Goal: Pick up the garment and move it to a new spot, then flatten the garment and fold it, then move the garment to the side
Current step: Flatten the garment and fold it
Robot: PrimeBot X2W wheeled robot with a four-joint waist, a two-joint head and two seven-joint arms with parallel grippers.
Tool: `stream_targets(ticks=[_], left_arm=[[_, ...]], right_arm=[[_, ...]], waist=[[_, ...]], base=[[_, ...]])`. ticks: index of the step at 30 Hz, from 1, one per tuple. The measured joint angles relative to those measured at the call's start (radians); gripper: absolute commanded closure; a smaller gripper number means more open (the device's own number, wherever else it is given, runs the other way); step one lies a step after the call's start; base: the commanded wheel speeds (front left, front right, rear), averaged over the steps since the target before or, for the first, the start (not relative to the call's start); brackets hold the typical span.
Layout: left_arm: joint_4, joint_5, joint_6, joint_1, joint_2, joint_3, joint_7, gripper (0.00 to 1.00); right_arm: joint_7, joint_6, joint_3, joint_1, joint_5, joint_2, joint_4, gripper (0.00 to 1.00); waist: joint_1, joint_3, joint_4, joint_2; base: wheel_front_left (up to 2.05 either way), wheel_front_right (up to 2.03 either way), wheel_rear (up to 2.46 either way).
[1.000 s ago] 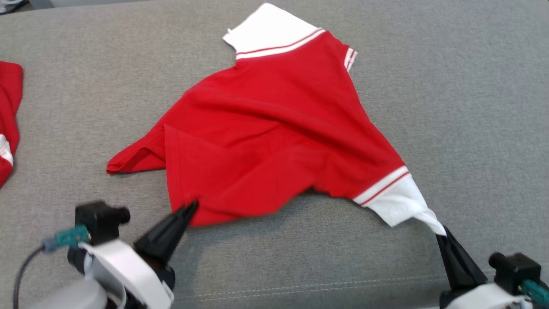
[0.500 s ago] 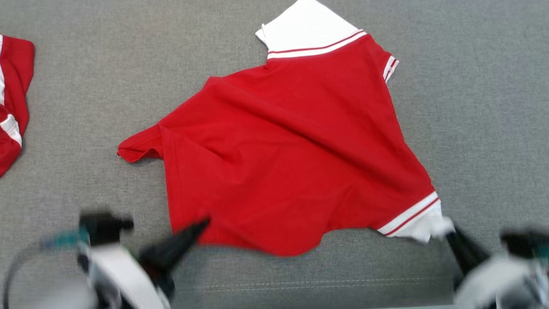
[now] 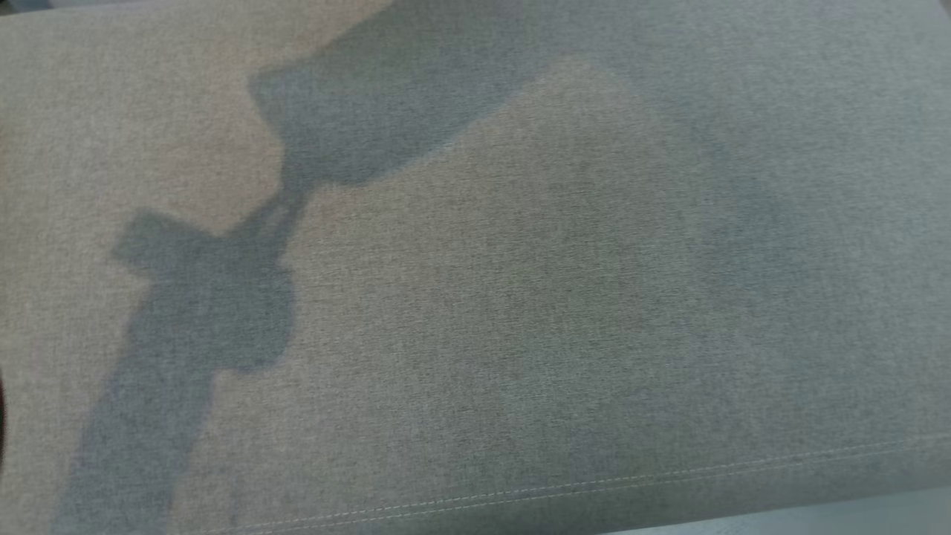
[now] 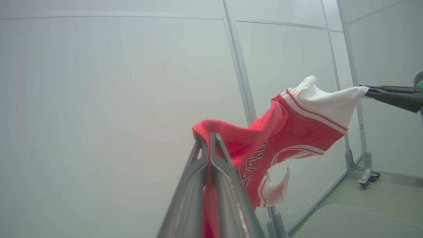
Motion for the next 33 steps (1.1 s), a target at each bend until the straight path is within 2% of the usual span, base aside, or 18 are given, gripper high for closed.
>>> stream_targets(ticks=[2, 5, 7, 9, 11, 13, 16, 22, 23, 30, 32, 33], left_arm=[[0.012, -0.010, -0.002, 0.071, -0.003, -0.016, -0.080, 1.00], [0.008, -0.048, -0.003, 0.267, -0.009, -0.037, -0.144, 1.00], [-0.012, -0.094, -0.003, 0.440, -0.055, -0.032, -0.150, 1.00], [-0.034, -0.116, -0.003, 0.619, -0.127, 0.018, -0.150, 1.00], [-0.028, -0.121, -0.003, 0.766, -0.178, 0.074, -0.150, 1.00], [-0.033, -0.124, -0.003, 0.882, -0.200, 0.109, -0.150, 1.00], [-0.057, -0.119, -0.003, 0.987, -0.181, 0.146, -0.150, 1.00], [-0.105, -0.112, -0.003, 1.106, -0.121, 0.162, -0.150, 1.00], [-0.139, -0.176, 0.001, 1.253, -0.035, 0.173, -0.144, 1.00], [-0.107, -0.200, 0.002, 1.279, -0.077, 0.164, -0.143, 1.00], [-0.079, -0.224, 0.002, 1.279, -0.094, 0.160, -0.130, 0.00], [-0.069, -0.224, 0.002, 1.279, -0.097, 0.157, -0.129, 0.00]], right_arm=[[-0.028, 0.000, 0.050, 0.049, 0.027, -0.019, -0.008, 1.00], [-0.054, 0.000, 0.089, 0.229, 0.098, -0.072, -0.048, 1.00], [-0.063, 0.000, 0.086, 0.412, 0.152, -0.097, -0.054, 1.00], [-0.068, 0.000, 0.081, 0.612, 0.212, -0.100, -0.053, 1.00], [-0.092, 0.000, 0.077, 0.792, 0.277, -0.076, -0.049, 1.00], [-0.130, 0.000, 0.077, 0.934, 0.315, -0.048, -0.048, 1.00], [-0.191, 0.000, 0.047, 1.030, 0.357, -0.012, -0.071, 1.00], [-0.212, 0.000, -0.020, 1.172, 0.380, 0.005, -0.152, 1.00], [-0.087, 0.000, -0.199, 1.455, 0.219, 0.070, -0.358, 1.00], [0.000, 0.000, -0.241, 1.514, 0.104, 0.140, -0.405, 1.00], [0.036, 0.000, -0.241, 1.518, 0.102, 0.153, -0.412, 0.00], [0.043, 0.000, -0.241, 1.520, 0.101, 0.152, -0.419, 0.00]], waist=[[0.0000, 0.006, 0.011, 0.0000], [0.0000, 0.023, 0.034, 0.0000], [0.0000, 0.036, 0.056, 0.0000], [0.0000, 0.053, 0.076, 0.0000], [0.0000, 0.072, 0.090, 0.0000], [0.0000, 0.082, 0.102, 0.0000], [0.0000, 0.082, 0.100, 0.0000], [0.0000, 0.037, 0.096, 0.0000], [0.0000, -0.047, 0.095, 0.0000], [0.0000, -0.058, 0.087, 0.0000], [0.0000, -0.065, 0.089, 0.0000], [0.0000, -0.068, 0.090, 0.0000]], base=[[0.00, 0.00, 0.00], [0.00, 0.00, 0.00], [0.00, 0.00, 0.00], [0.00, 0.00, 0.00], [0.00, 0.00, 0.00], [0.00, 0.00, 0.00], [0.00, 0.00, 0.00], [0.00, 0.00, 0.00], [0.00, 0.00, 0.00], [0.00, 0.00, 0.00], [0.00, 0.00, 0.00], [0.00, 0.00, 0.00]])
